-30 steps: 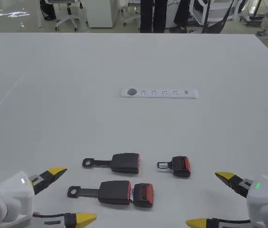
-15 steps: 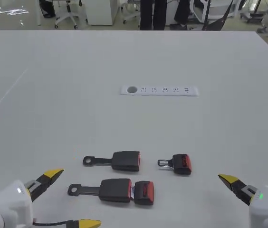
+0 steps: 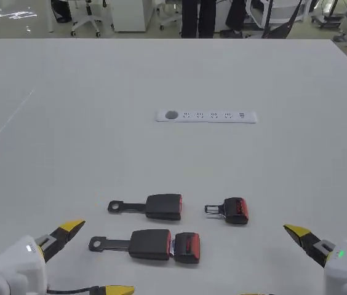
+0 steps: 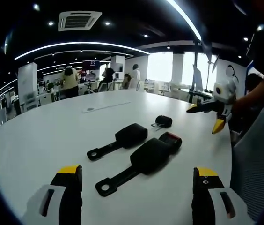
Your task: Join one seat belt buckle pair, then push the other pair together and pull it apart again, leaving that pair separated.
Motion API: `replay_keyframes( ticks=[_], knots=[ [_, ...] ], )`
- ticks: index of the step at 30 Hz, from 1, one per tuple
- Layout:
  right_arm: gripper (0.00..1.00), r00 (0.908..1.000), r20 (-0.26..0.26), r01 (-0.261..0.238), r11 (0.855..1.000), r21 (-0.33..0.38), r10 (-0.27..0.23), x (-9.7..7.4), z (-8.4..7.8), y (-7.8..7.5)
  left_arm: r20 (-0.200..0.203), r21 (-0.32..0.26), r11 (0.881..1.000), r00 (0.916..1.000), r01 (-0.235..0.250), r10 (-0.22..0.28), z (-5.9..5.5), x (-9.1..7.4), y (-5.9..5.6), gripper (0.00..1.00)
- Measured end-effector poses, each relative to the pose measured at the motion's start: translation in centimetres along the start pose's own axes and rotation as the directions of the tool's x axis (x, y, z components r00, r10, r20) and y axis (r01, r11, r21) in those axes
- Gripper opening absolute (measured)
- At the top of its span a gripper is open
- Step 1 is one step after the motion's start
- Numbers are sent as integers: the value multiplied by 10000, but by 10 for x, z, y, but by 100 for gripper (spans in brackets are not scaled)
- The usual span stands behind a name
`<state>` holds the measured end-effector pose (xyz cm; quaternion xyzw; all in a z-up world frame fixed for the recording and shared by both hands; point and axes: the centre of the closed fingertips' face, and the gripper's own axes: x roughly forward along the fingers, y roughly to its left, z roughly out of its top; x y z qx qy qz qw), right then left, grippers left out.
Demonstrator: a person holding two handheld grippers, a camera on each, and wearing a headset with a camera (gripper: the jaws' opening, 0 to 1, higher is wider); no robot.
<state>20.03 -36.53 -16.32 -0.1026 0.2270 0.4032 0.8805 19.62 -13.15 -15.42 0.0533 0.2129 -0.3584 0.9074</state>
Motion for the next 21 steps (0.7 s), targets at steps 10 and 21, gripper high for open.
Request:
replay_keyframes(
  ticks=[10, 21],
  knots=[
    [99, 10000, -64, -15, 10000, 26, 15, 0, 0, 3, -1, 27, 10000, 10000, -24, 24, -2, -1, 3, 100],
    [99, 10000, -45, -45, 10000, 39, 46, -1, 3, 6, 147, -1, 10000, 9999, -74, 74, 2, -2, 3, 100]
  ],
)
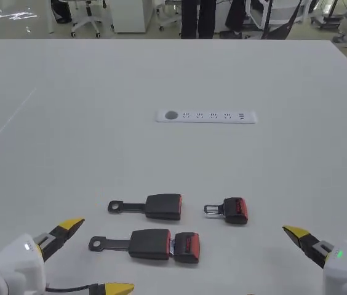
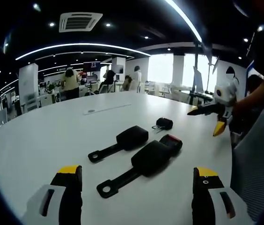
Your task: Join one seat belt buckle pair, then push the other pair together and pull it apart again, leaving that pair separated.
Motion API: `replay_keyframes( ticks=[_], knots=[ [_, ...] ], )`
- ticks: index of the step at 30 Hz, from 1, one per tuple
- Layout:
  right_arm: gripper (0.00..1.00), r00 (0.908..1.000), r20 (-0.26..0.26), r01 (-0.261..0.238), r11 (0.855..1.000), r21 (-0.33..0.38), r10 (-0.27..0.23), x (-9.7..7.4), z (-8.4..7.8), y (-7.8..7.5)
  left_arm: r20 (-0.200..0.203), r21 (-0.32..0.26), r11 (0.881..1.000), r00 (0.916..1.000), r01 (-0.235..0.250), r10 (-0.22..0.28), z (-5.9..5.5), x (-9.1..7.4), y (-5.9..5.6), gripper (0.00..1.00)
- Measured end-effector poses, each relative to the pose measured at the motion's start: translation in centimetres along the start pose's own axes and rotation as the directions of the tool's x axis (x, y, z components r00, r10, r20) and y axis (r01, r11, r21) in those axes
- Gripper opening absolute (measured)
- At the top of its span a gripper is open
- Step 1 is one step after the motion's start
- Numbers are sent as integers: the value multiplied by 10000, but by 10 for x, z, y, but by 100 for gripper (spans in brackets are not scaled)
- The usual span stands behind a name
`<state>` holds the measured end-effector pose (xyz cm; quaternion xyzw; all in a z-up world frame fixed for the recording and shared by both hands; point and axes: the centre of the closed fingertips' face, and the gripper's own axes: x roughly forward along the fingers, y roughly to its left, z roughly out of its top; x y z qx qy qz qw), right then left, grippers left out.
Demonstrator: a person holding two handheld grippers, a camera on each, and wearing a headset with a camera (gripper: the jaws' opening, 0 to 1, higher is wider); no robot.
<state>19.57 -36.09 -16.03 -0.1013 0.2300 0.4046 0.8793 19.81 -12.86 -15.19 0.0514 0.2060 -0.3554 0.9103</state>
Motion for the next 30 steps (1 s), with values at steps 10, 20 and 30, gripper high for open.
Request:
replay_keyframes(
  ticks=[10, 20, 30],
  knots=[
    [99, 10000, -29, -20, 10000, 0, 20, -1, -2, -1, 41, 5, 10000, 10000, -19, 19, 0, 0, 2, 100],
    [99, 10000, -10, 5, 10000, -22, -5, -1, -3, -5, 60, 20, 10000, 10000, -5, 5, 3, 0, -3, 100],
    [99, 10000, -38, -4, 10000, -65, 4, 0, -4, -5, 99, 41, 10000, 10000, 6, -6, 5, 0, -4, 100]
  ],
)
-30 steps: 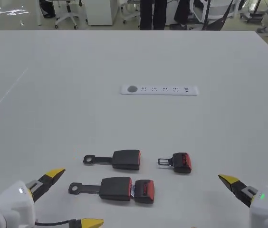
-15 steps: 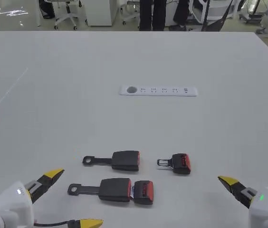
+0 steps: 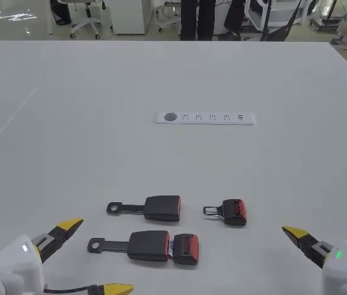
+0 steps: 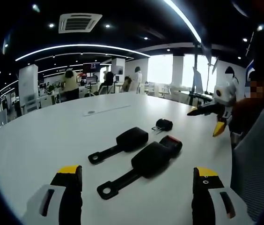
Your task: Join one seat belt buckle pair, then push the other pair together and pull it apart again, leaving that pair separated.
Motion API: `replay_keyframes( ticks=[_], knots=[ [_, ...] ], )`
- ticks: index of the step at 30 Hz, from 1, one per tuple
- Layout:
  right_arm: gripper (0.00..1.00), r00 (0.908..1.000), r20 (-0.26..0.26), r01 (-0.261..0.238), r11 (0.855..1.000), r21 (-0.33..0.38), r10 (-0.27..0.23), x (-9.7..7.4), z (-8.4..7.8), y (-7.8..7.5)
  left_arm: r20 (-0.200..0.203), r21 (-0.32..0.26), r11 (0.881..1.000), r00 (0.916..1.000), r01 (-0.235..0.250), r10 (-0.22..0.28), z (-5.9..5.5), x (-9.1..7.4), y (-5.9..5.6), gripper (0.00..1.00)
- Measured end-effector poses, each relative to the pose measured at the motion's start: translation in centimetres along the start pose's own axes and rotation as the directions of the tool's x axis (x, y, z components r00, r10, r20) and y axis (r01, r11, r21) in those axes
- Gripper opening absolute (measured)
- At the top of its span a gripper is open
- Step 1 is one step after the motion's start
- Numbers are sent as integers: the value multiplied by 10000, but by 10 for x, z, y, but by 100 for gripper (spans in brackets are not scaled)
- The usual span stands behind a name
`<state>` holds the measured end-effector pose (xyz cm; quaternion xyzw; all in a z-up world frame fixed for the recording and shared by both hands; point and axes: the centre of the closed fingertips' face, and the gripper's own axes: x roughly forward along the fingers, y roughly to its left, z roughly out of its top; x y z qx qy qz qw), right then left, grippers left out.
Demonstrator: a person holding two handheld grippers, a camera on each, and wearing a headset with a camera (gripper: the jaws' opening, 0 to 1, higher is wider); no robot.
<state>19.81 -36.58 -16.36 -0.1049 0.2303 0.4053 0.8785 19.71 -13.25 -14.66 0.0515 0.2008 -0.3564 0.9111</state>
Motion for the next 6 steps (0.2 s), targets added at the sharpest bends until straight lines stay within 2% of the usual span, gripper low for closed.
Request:
replay_keyframes(
  ticks=[6],
  knots=[
    [99, 10000, -8, 13, 10000, -16, -13, 0, 0, 0, -38, 17, 10000, 10000, 12, -12, -1, 0, 0, 100]
  ],
)
